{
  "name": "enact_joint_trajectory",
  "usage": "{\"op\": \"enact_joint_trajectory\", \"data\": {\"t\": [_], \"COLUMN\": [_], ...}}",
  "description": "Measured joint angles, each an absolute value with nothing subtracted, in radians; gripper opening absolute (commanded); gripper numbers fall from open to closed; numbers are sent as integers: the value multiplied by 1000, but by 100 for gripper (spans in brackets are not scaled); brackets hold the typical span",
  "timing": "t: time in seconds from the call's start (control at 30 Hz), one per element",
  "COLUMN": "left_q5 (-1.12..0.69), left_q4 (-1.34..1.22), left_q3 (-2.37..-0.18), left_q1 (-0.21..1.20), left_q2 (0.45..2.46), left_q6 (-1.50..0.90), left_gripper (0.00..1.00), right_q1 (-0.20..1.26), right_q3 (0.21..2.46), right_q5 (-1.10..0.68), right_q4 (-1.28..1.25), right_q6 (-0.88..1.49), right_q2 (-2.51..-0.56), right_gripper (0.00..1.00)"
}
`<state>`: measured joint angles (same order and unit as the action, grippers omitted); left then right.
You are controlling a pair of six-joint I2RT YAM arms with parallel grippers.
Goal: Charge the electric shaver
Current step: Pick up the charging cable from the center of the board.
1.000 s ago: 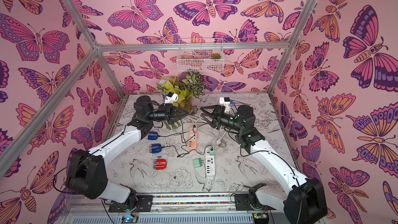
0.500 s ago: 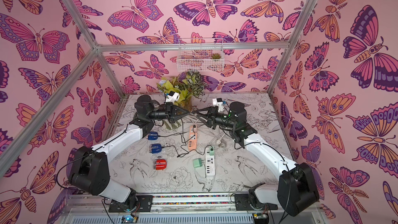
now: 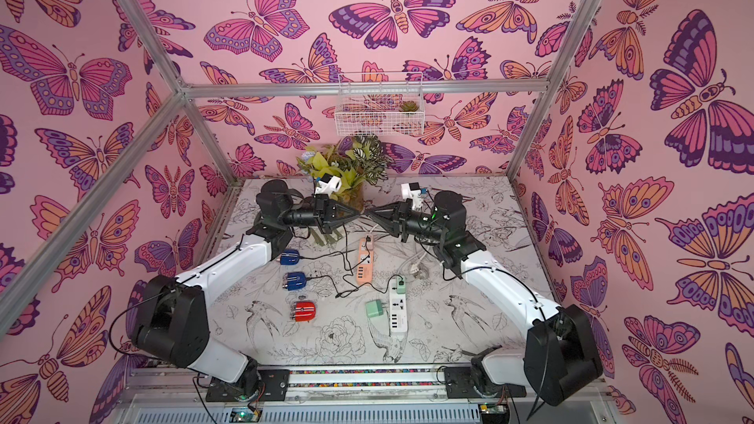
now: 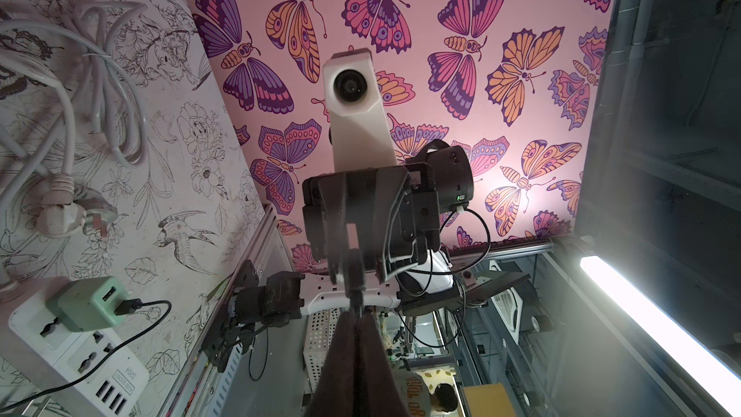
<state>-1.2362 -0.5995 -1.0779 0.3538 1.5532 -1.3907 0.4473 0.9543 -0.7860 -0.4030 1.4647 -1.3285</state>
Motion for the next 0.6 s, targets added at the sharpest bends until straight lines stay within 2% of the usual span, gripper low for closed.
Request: {"op": "enact_joint_trajectory", "data": {"t": [0.4,0.6], "left_q5": [-1242,-1242], "left_q4": [-600,-600], "left_q3": [-1079,-1079], "left_q1": [354,354], "left_q2": [1553,1554], "left_q6": [-1397,-1398], "left_gripper": [0,0], "right_q1": [447,447], "right_q3": [976,984], "right_q5": [-787,-786], "right_q4": [-400,-401], "right_q6": [1439,1435], "right_q2": [-1351,-1357], "right_gripper": [21,4]}}
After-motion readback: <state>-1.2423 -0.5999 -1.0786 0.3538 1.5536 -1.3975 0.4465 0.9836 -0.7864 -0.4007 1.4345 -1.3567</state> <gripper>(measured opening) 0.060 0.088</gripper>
